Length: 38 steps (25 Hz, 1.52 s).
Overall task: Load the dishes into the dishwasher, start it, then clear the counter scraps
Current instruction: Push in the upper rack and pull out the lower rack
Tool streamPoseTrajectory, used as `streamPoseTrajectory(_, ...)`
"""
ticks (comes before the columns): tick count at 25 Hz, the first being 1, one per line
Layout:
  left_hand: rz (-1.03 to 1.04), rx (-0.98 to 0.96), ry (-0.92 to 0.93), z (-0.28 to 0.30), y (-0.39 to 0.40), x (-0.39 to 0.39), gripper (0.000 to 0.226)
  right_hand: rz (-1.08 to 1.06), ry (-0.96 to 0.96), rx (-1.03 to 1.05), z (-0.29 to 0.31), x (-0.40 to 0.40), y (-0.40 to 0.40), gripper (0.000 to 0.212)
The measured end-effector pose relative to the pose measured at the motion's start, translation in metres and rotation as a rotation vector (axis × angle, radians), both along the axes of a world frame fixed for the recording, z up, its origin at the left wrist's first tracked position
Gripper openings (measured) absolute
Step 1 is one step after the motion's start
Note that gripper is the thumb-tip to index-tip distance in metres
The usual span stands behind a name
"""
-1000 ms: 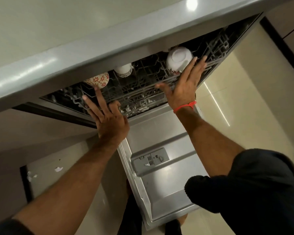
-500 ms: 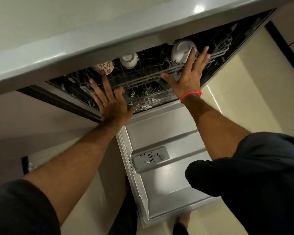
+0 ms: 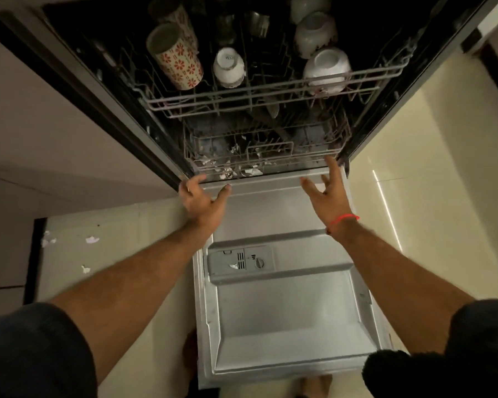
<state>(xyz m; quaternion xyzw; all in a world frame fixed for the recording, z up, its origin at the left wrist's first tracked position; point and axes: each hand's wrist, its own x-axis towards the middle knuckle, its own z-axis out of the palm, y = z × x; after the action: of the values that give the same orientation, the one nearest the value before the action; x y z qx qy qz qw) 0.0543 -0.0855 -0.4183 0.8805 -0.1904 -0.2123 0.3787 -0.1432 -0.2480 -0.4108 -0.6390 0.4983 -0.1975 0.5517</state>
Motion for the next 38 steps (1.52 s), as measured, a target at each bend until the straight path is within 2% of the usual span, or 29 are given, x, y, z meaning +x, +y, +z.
streamPoseTrajectory(2,0.181,-0.026,0.326,-0.027,-0.007,0.012,0.066,-0.112,-0.043,0.288,-0.023,0.008,-0.004,0.08)
streamPoseTrajectory(5,0.343,-0.196,0.679,-0.071,-0.019,0.041,0.064,-0.24,-0.144,0.527,-0.069,0.028,-0.021,0.094)
streamPoseTrajectory(8,0.356,-0.363,0.885,-0.109,-0.043,0.064,0.084,-0.328,-0.246,0.595,-0.11,0.052,-0.046,0.103)
streamPoseTrajectory(11,0.39,-0.53,1.02,-0.144,-0.075,0.07,0.093,-0.398,-0.336,0.598,-0.148,0.072,-0.069,0.102)
streamPoseTrajectory(14,0.412,-0.588,1.053,-0.171,-0.099,0.075,0.096,-0.432,-0.417,0.619,-0.175,0.095,-0.087,0.099)
streamPoseTrajectory(16,0.437,-0.618,1.025,-0.184,-0.111,0.083,0.088,-0.439,-0.474,0.635,-0.188,0.109,-0.099,0.095)
streamPoseTrajectory(19,0.487,-0.707,0.951,-0.194,-0.121,0.086,0.05,-0.513,-0.613,0.58,-0.201,0.122,-0.109,0.061)
streamPoseTrajectory(21,0.523,-0.742,0.903,-0.196,-0.118,0.077,0.039,-0.534,-0.624,0.528,-0.204,0.121,-0.104,0.049)
streamPoseTrajectory(26,0.425,-0.655,0.939,-0.195,-0.082,0.049,0.047,-0.603,-0.567,0.548,-0.195,0.098,-0.068,0.042)
streamPoseTrajectory(31,0.458,-0.658,0.977,-0.196,-0.033,0.003,0.054,-0.634,-0.547,0.6,-0.198,0.05,-0.021,0.057)
streamPoseTrajectory(35,0.454,-0.649,1.027,-0.202,0.006,-0.03,0.065,-0.626,-0.567,0.631,-0.196,0.014,0.017,0.053)
streamPoseTrajectory(38,0.465,-0.658,1.051,-0.2,0.033,-0.054,0.062,-0.648,-0.601,0.664,-0.2,-0.013,0.043,0.049)
